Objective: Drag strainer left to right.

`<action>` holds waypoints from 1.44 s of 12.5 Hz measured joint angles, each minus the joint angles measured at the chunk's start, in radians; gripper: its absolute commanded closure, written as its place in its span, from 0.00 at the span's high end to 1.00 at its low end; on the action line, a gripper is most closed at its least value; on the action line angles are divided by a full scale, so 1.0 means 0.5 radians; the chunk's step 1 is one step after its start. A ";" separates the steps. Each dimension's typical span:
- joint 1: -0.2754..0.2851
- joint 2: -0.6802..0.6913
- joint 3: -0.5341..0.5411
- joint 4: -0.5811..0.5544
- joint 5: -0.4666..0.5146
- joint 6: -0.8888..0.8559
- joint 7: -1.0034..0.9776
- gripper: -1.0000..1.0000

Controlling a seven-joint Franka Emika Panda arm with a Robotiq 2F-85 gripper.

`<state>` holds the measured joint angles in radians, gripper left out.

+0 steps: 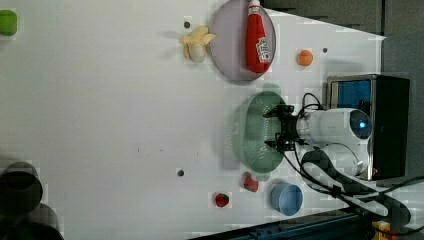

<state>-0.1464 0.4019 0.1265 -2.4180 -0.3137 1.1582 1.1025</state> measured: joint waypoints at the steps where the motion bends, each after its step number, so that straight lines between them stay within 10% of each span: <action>1: -0.021 0.002 -0.034 0.008 0.021 -0.004 -0.037 1.00; 10: -0.051 0.007 -0.328 0.051 -0.032 0.037 -0.418 1.00; 18: -0.032 -0.465 -0.077 0.008 0.030 -0.368 -0.794 1.00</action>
<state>-0.1626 0.1693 0.0878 -2.4141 -0.2988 0.9741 0.7056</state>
